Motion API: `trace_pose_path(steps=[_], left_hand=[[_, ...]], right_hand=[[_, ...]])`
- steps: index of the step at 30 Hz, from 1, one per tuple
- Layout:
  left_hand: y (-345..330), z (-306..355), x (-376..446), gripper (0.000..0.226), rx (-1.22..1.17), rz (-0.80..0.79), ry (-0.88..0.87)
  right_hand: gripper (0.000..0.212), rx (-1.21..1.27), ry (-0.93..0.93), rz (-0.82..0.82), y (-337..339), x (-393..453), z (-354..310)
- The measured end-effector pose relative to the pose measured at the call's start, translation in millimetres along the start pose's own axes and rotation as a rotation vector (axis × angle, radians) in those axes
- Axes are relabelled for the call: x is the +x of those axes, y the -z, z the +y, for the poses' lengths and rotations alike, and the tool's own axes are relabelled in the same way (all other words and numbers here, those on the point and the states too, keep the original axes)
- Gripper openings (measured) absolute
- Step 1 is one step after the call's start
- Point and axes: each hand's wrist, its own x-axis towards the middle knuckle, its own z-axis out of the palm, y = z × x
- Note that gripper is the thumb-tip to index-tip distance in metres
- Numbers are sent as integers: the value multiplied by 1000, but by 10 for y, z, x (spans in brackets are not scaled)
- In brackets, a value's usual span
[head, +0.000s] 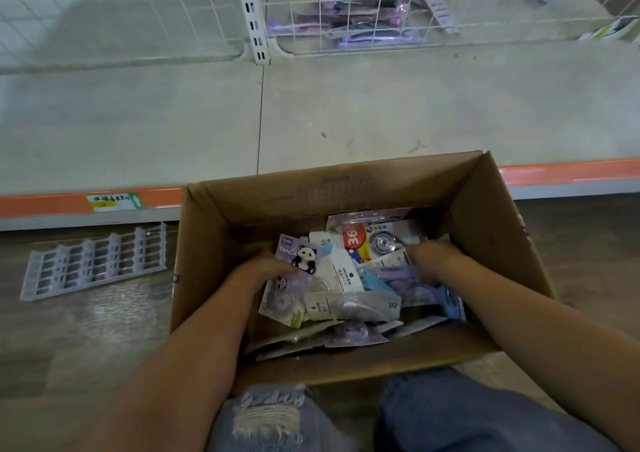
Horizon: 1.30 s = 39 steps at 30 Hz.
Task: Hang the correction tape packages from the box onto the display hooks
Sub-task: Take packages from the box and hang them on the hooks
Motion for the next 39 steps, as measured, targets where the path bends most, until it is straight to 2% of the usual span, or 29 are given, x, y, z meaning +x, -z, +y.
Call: trace_pose_path(steps=[4,6,8,11,13,17,19,22,27,28,31,32,36,39], left_hand=[[2,160,-109,39,75,-191,-1],[-8,235,-188,30,124,-274,-38],[-3,268,-229,30,98,-281,-88],[16,269,-217,35,-161,-218,-119],[13,271,-213,40,-288,-175,-126],[-8,243,-230,52,-246,-190,-130],[-18,242,-250,53,-198,-217,-137],[-21,264,-273,53,-172,-218,-156],[-21,194,-221,51,-238,-209,-122],[-20,186,-216,50,-253,-210,-115],[-40,180,-222,42,-276,-208,-102],[-50,178,-220,38,-278,-208,-100],[-58,203,-224,28,-283,-222,-103],[-62,198,-239,22,-307,-248,-81]], right_hand=[[36,189,46,114,191,-126,-5],[31,489,118,203,281,-175,-27],[19,894,189,245,369,-242,-51],[9,1261,109,320,387,-238,-82],[9,1387,-5,265,301,-181,-75],[29,1367,-41,-185,123,-154,-34],[31,1434,-49,-157,137,-144,-3],[13,1699,-74,3,175,-101,24],[4,2087,-160,-51,25,-13,-172],[10,2124,-143,-56,-10,9,-243],[49,2111,-129,20,-92,54,-426],[50,2078,-122,21,-116,73,-473],[25,1990,-98,-36,-149,147,-545],[12,1944,-148,13,-183,180,-555]])
